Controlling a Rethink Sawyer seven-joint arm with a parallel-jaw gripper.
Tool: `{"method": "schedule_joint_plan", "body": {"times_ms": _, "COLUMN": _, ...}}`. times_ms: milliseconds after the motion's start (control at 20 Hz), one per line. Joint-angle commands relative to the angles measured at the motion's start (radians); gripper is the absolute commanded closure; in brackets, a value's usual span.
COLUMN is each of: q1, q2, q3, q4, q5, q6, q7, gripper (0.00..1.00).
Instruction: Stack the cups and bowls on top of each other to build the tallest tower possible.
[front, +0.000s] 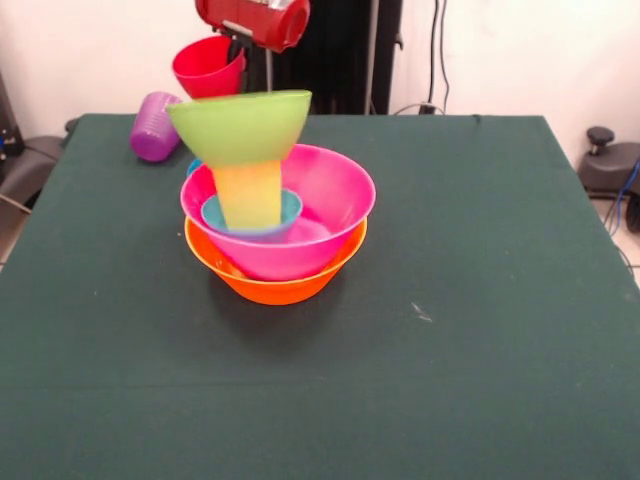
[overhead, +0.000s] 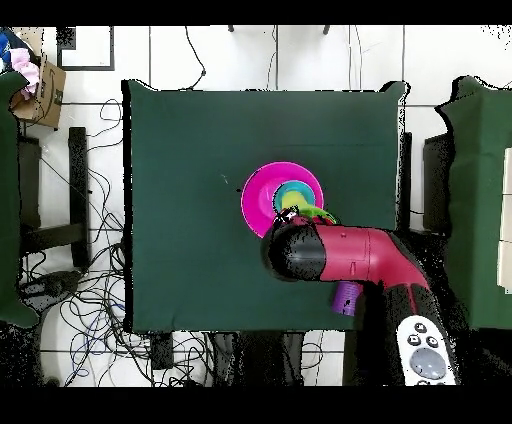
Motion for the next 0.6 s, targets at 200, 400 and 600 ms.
{"method": "schedule_joint_plan", "body": {"times_ms": 200, "q1": 0.037, "q2": 0.015, "q3": -0.035, "q4": -0.04, "q5": 0.049, "q6": -0.008, "q7": 0.13, "gripper": 1.0}}
{"method": "schedule_joint_plan", "body": {"times_ms": 400, "q1": 0.049, "q2": 0.015, "q3": -0.045, "q4": -0.061, "q5": 0.066, "q6": 0.008, "q7": 0.128, "gripper": 1.0}}
{"method": "schedule_joint_plan", "body": {"times_ms": 600, "q1": 0.06, "q2": 0.013, "q3": -0.056, "q4": -0.075, "q5": 0.084, "q6": 0.015, "q7": 0.12, "gripper": 1.0}}
